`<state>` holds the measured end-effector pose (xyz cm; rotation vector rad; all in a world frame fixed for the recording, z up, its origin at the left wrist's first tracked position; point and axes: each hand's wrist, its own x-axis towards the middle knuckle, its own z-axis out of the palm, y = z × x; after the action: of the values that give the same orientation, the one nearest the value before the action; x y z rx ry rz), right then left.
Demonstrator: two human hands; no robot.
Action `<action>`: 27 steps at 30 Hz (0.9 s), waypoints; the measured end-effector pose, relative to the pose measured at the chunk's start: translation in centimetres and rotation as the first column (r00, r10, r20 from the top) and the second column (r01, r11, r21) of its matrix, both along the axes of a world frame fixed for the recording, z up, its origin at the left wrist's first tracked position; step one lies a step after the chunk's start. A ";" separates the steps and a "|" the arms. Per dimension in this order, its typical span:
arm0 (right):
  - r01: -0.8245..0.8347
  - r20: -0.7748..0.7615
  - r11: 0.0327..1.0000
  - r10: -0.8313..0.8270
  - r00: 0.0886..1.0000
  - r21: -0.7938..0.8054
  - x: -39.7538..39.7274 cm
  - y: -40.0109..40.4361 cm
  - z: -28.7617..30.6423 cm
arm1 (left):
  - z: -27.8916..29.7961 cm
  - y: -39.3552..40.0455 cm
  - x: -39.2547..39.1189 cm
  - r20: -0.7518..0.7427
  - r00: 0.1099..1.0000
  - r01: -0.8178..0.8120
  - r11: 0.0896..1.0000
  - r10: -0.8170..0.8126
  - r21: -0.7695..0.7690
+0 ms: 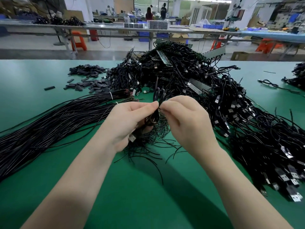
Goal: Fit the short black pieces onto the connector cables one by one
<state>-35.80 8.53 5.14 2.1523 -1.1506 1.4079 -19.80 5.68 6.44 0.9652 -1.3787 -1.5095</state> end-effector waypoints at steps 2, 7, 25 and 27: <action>0.044 -0.151 0.982 -0.072 0.986 -0.182 -0.2 -0.1 -0.2 | 0.1 -0.1 0.2 -0.023 0.998 0.066 0.995 -0.065 0.068; -0.230 0.535 0.899 -0.004 0.845 0.371 0.7 0.9 1.2 | 0.3 -0.3 0.4 -0.043 0.995 -0.094 0.983 0.088 -0.160; -0.850 0.936 0.403 -0.232 0.264 0.339 1.5 1.9 2.2 | 0.5 -0.3 0.7 -0.041 0.996 -0.087 0.903 0.077 -0.421; -0.873 0.937 0.369 -0.264 0.231 0.319 1.5 2.0 2.4 | 0.6 -0.3 0.9 -0.029 0.997 -0.073 0.893 0.067 -0.444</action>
<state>-34.29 10.54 7.52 2.0897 -2.2841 3.2859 -18.89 5.39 7.04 0.7022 -1.5719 -1.0720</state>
